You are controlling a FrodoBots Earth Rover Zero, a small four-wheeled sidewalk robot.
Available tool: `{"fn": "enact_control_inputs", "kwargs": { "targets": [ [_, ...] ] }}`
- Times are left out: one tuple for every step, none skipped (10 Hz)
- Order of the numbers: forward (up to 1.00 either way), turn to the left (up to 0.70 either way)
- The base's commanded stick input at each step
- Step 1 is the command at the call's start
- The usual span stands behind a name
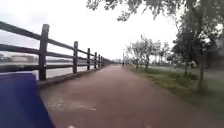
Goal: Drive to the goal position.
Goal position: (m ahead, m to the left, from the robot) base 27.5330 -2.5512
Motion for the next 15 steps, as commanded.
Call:
{"fn": "enact_control_inputs", "kwargs": {
  "targets": [
    [0.85, -0.04],
    [0.85, -0.3],
    [0.85, -0.34],
    [0.85, -0.34],
    [0.85, -0.3],
    [0.85, -0.33],
    [0.85, 0.12],
    [0.85, 0.03],
    [0.85, 0.08],
    [0.85, 0.08],
    [0.85, 0.17],
    [0.85, 0.17],
    [0.85, 0.16],
    [0.85, 0.13],
    [0.85, 0.06]
  ]
}}
